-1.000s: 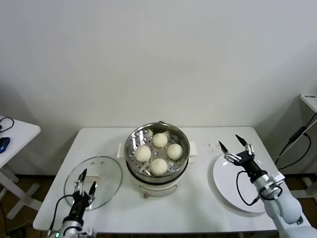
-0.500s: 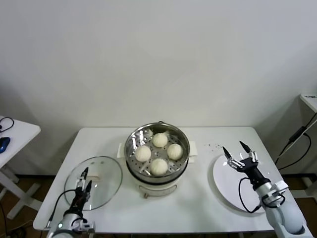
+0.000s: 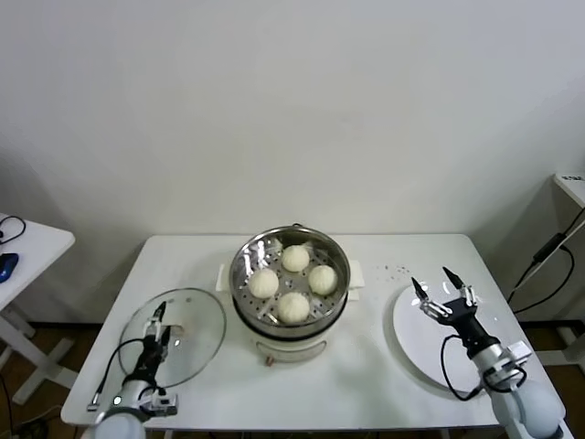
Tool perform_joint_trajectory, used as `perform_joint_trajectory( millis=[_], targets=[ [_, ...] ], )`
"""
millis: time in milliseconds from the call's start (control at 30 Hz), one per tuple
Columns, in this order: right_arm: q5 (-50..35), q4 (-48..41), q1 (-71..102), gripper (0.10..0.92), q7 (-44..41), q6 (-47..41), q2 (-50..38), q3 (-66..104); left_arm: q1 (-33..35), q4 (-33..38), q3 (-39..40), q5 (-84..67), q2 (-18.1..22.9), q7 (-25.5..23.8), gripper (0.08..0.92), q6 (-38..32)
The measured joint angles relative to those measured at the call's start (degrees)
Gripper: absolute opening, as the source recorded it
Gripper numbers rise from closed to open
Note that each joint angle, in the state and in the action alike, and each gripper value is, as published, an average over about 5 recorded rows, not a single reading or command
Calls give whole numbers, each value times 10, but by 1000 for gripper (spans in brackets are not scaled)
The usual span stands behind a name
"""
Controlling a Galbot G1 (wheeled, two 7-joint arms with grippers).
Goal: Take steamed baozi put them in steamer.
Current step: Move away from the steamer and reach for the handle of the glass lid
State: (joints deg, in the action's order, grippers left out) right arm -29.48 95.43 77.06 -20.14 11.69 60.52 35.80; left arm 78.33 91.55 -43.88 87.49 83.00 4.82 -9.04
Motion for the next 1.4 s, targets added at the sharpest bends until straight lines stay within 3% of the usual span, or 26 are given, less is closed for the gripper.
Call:
perform_joint_trajectory(
  millis=[733, 1400],
  targets=[
    [20, -14, 5, 823, -14, 10, 17, 9, -50, -51, 8, -12, -6, 12, 809, 6],
    [42, -26, 4, 823, -22, 15, 32, 10, -66, -89, 10, -34, -1, 22, 260, 5]
  ],
)
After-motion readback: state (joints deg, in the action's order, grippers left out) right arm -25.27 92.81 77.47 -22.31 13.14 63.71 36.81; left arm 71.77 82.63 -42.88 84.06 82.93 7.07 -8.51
